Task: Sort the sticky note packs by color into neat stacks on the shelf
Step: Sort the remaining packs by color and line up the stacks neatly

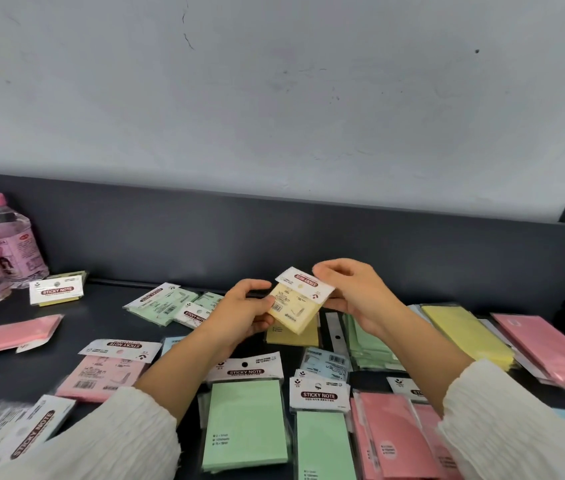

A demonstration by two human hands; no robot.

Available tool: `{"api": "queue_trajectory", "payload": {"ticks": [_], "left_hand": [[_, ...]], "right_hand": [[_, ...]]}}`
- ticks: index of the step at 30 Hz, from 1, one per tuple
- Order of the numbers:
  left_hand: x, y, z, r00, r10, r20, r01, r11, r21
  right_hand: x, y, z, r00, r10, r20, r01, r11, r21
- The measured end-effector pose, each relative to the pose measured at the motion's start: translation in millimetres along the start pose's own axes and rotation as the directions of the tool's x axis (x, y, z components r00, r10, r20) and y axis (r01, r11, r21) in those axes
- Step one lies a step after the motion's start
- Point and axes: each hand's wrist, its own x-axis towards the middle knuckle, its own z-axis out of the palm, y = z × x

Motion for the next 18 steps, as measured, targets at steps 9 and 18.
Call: {"api": "queue_trajectory", "payload": {"ticks": [9, 18], "left_hand": [[-17.7, 6.9, 13.2, 0.961, 0.183, 0.206, -0.244, 0.914, 0.325], [-20.0, 11.3, 21.6, 0.981, 0.131, 0.143, -0.130, 0.991, -0.019]], "right_hand": [[-16.0, 9.0, 17.9, 0.994, -0.027, -0.106, 0.032, 0.999, 0.044], [-27.5, 0.2, 28.4, 0.991, -0.132, 0.016, 0.125, 0.966, 0.227]]}}
